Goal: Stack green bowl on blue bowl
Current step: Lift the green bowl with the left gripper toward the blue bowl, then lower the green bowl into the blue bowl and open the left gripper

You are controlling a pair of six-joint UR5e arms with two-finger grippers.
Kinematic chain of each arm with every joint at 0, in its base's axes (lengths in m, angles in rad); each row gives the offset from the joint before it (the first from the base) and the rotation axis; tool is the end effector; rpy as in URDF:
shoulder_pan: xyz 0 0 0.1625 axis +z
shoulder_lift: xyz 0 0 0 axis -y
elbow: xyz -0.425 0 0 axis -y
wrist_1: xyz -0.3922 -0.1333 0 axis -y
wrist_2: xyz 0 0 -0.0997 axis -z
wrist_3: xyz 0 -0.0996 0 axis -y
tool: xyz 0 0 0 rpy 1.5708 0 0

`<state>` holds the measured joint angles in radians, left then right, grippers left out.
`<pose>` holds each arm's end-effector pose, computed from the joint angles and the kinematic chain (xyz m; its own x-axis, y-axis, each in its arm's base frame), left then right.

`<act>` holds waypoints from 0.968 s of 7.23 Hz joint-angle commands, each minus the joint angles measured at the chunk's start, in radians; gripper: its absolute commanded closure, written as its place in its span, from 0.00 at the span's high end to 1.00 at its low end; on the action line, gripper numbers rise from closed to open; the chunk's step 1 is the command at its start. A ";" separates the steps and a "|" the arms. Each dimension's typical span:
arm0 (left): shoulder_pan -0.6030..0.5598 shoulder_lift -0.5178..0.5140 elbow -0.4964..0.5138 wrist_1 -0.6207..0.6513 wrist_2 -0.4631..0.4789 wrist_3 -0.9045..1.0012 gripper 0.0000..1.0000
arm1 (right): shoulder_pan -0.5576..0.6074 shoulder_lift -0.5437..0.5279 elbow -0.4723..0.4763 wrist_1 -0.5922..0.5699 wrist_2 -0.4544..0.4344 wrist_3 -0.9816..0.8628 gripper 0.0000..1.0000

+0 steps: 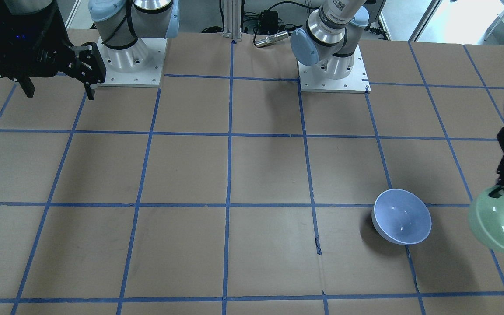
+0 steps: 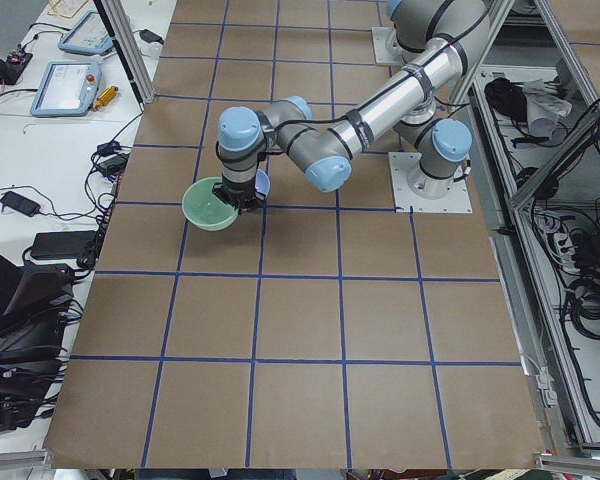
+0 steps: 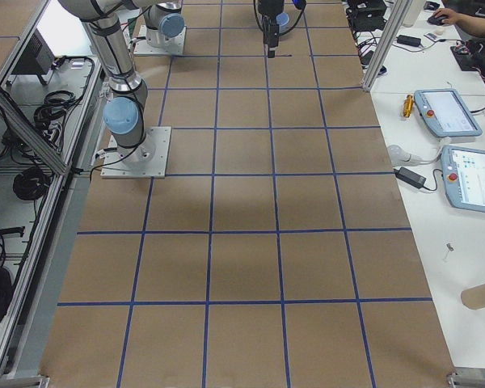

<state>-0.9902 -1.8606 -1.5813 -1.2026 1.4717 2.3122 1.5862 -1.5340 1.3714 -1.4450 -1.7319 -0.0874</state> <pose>0.2107 -0.5821 0.3616 0.1608 0.9801 -0.1167 0.9859 -0.1649 -0.0270 0.1251 -0.5040 0.5561 -0.9819 -0.0965 0.1629 -0.1015 0.9946 -0.0227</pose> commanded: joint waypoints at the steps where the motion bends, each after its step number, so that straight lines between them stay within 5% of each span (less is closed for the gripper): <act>1: -0.129 0.052 -0.107 0.024 0.002 -0.182 0.00 | 0.000 0.000 0.000 0.000 0.000 0.000 1.00; 6: -0.160 0.098 -0.284 0.144 0.024 -0.200 0.00 | 0.000 0.000 0.000 0.000 0.000 0.000 1.00; 7: -0.159 0.100 -0.290 0.147 0.045 -0.198 0.72 | 0.000 0.000 0.000 0.000 0.000 0.000 1.00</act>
<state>-1.1515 -1.7648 -1.8554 -1.0680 1.4972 2.1137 1.5861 -1.5340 1.3714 -1.4450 -1.7319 -0.0875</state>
